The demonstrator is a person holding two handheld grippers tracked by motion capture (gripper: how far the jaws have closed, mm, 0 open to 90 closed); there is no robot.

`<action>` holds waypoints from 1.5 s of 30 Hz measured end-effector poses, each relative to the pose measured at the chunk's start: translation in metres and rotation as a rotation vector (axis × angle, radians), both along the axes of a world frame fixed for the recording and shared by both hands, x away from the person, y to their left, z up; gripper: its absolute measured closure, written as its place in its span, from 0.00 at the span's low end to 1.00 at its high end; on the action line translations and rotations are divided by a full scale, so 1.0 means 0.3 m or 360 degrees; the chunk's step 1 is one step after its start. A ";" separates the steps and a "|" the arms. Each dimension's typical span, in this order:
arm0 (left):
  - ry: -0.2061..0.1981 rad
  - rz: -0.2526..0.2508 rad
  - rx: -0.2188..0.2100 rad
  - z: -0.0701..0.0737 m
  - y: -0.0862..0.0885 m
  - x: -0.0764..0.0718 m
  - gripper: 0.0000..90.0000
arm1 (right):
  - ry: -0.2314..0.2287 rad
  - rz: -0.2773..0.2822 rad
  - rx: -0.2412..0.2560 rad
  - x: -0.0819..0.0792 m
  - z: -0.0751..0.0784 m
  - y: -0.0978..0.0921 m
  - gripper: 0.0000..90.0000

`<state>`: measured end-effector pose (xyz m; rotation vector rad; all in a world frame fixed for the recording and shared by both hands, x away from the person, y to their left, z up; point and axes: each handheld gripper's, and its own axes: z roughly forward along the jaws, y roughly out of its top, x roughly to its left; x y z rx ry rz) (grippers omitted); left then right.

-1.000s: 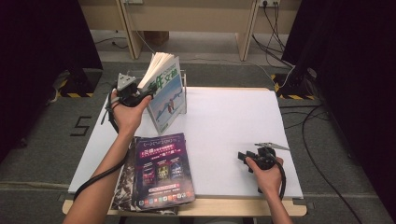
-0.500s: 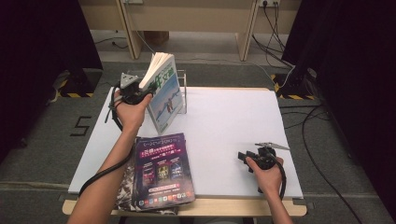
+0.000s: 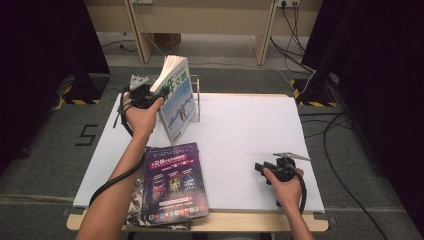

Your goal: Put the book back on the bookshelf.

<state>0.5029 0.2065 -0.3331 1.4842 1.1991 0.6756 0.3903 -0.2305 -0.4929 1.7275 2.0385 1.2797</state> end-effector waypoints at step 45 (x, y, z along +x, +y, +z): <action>-0.0059 0.0153 0.0055 0.113 -0.104 0.190 0.82 | 0.0009 -0.0003 0.0039 0.001 -0.003 -0.007 0.61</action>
